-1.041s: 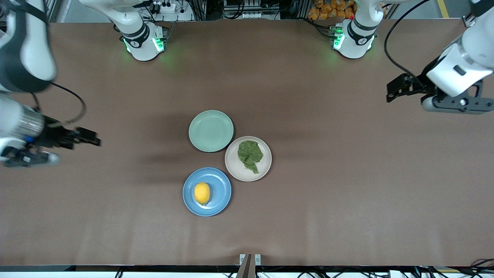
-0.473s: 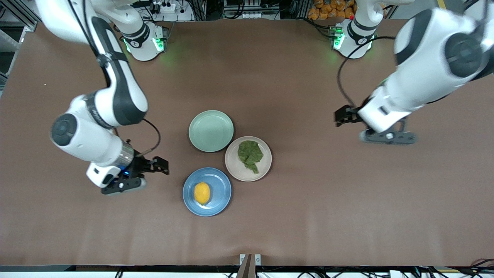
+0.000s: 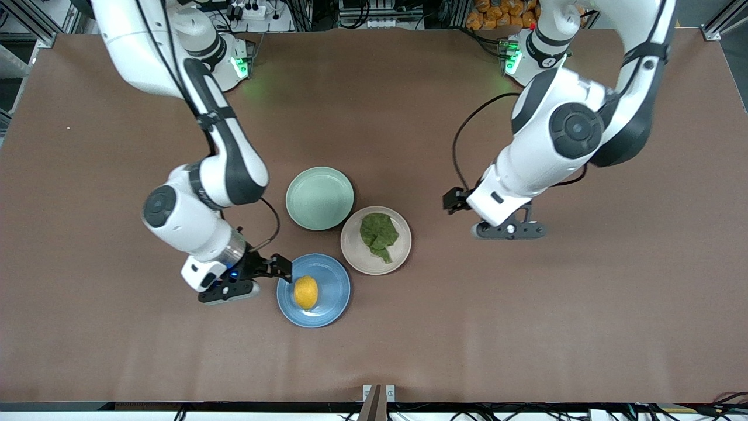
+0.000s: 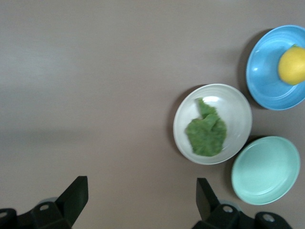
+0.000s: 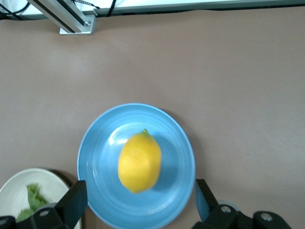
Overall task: Pick lemon and lettuce from blue and beige plates
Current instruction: 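Reach the right gripper to the lemon while the left gripper reaches the lettuce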
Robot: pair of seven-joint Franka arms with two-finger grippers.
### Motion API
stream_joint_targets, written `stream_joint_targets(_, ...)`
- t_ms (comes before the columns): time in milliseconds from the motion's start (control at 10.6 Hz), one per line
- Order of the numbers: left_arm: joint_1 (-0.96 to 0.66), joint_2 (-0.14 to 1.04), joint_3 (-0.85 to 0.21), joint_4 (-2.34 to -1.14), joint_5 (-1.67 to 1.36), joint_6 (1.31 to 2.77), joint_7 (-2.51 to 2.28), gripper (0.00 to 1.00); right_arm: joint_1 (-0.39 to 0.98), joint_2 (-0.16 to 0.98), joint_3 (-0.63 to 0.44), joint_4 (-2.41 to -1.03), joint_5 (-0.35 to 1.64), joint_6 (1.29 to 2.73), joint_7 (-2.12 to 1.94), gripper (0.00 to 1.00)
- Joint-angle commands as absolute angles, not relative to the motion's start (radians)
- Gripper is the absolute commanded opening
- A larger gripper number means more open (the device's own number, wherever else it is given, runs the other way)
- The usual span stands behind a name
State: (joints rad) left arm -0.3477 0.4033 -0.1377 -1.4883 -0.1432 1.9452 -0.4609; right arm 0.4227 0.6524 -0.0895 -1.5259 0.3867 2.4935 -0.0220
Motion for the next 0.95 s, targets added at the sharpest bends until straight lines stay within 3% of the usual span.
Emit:
stream_joint_targets(0,-0.415,0.477,-0.124,-1.465,-0.175,2.040,-0.485,1.00,0.452,0.718,-0.098,-1.483,0.410,2.565,-0.002,1.00)
stream_joint_targets(852,-0.595,0.690,-0.085,-1.460,-0.126,2.382,-0.546,1.00,0.497,0.916,-0.098,-1.394,0.405,2.763,-0.005,1.00)
